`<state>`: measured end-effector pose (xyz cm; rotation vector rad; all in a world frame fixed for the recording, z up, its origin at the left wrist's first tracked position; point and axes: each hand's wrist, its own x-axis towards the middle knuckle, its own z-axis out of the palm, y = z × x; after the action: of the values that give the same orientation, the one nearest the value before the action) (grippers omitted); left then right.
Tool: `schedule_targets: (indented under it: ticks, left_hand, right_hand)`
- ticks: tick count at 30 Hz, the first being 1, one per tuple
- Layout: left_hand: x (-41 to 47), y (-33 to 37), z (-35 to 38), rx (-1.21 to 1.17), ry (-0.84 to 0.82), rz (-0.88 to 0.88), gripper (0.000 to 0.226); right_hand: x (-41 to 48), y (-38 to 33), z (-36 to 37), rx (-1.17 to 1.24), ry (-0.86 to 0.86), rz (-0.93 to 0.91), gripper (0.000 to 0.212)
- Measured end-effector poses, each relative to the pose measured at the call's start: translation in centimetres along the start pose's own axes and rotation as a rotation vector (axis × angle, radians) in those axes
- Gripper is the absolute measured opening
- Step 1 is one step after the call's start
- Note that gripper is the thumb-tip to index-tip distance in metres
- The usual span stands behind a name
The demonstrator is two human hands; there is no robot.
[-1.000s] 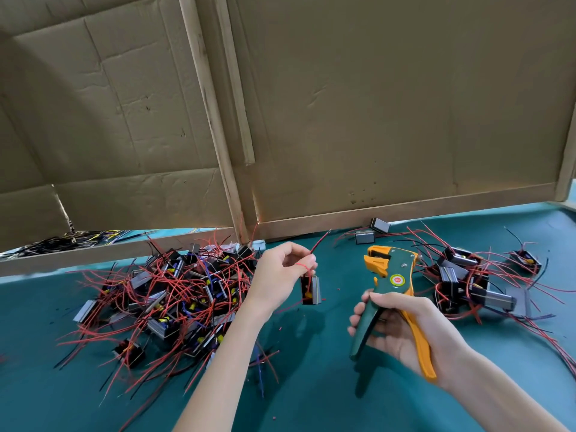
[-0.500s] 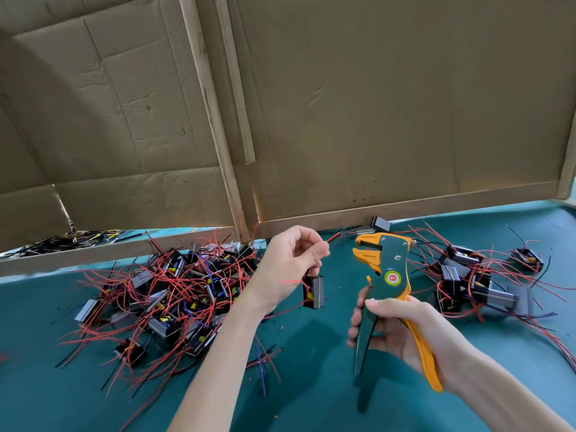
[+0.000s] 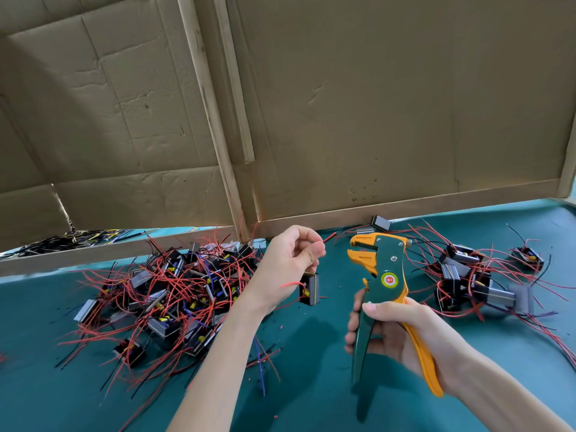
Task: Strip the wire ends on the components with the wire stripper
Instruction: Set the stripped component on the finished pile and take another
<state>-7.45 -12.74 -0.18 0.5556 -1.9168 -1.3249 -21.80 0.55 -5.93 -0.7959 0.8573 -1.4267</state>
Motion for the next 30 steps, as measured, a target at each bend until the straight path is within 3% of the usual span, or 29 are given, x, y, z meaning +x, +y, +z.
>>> schedule_targets:
  ticks: [8, 24, 30]
  left_hand:
    - [-0.22, -0.16, -0.21, 0.183, -0.035, -0.062, 0.018]
    - [-0.24, 0.14, 0.08, 0.201, -0.013, -0.049, 0.020]
    - [-0.32, 0.67, 0.12, 0.070, 0.005, 0.017, 0.018]
  right_hand:
    - [-0.06, 0.07, -0.02, -0.012, -0.011, 0.015, 0.028]
    - [-0.11, 0.09, -0.05, -0.007, -0.038, 0.022, 0.035]
    - [-0.19, 0.08, -0.15, -0.001, -0.062, 0.021, 0.045]
